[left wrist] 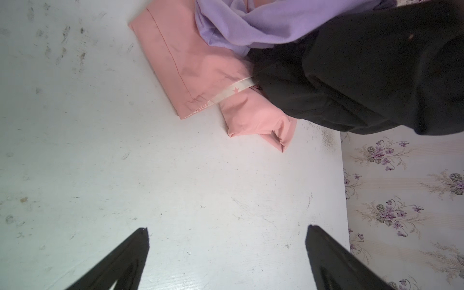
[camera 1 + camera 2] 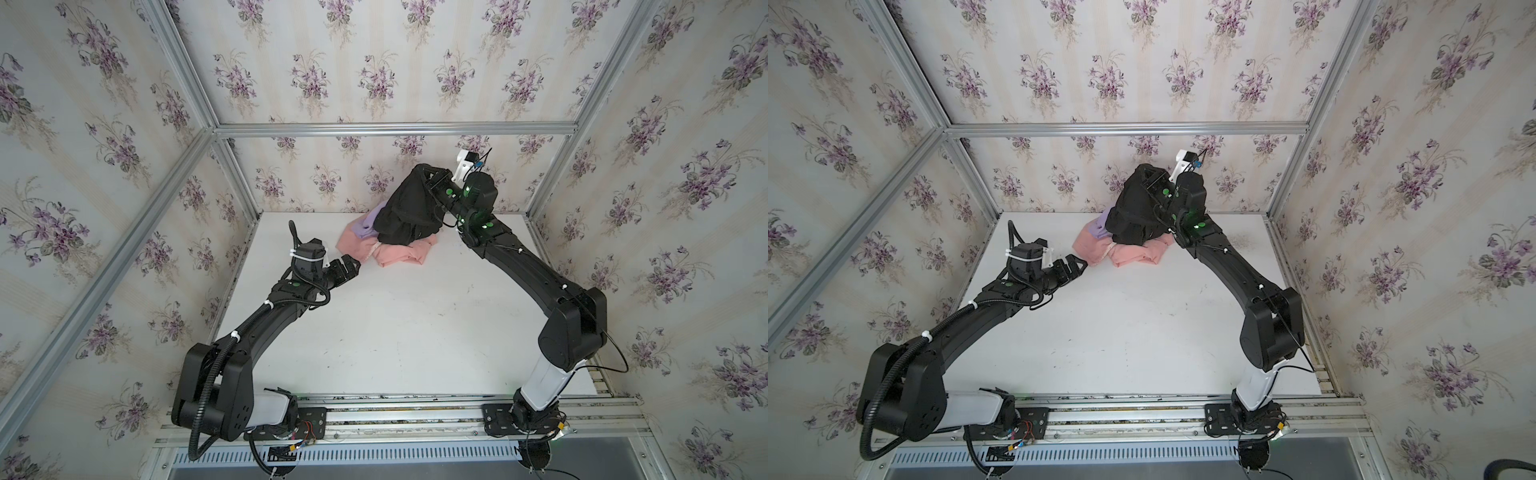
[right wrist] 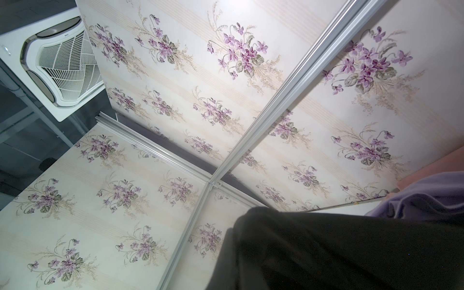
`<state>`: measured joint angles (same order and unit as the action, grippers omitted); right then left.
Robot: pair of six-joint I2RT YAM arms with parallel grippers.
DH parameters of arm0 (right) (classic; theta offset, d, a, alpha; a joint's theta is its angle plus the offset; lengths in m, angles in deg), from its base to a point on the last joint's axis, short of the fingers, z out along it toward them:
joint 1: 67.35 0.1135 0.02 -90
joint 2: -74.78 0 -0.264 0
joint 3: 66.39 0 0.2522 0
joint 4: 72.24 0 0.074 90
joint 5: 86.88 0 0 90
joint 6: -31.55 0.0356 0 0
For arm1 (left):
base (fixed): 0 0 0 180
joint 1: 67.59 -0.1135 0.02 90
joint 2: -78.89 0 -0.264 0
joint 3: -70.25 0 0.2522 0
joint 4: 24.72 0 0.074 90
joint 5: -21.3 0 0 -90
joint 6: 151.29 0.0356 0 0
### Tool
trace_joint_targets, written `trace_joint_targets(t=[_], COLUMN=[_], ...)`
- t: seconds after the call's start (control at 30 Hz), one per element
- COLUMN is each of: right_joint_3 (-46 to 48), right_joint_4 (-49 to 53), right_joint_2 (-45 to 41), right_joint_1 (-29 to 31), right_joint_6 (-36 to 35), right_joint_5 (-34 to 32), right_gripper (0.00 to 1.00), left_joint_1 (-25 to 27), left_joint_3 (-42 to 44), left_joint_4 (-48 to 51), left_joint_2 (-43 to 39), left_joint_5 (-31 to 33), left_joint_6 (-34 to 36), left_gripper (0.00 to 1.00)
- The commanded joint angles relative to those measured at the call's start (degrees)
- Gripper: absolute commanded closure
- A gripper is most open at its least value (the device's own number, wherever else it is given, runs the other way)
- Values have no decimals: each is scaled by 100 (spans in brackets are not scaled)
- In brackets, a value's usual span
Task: Pick out a specific cloth from the pile
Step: 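Lift the black garment with the right gripper up off the pile, then raise the black garment higher with the right gripper, pulling it free of the pile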
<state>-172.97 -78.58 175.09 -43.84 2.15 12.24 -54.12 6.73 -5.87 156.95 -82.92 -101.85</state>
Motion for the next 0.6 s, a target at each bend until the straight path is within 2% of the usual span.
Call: trace_joint_targets(t=[0.0,0.57], right_joint_3=[9,-40], right_joint_4=[-529,-463], right_joint_2=[-127,-258], right_joint_1=[18,40], right_joint_6=[-108,-192], right_joint_5=[-34,-51], right_gripper=[100,100], left_joint_1=[-4,68], left_joint_3=[25,-65], left_joint_4=[-69,-69], left_joint_2=[-34,-34], left_joint_5=[24,-1], left_joint_6=[-14,-23], left_gripper=[0,0])
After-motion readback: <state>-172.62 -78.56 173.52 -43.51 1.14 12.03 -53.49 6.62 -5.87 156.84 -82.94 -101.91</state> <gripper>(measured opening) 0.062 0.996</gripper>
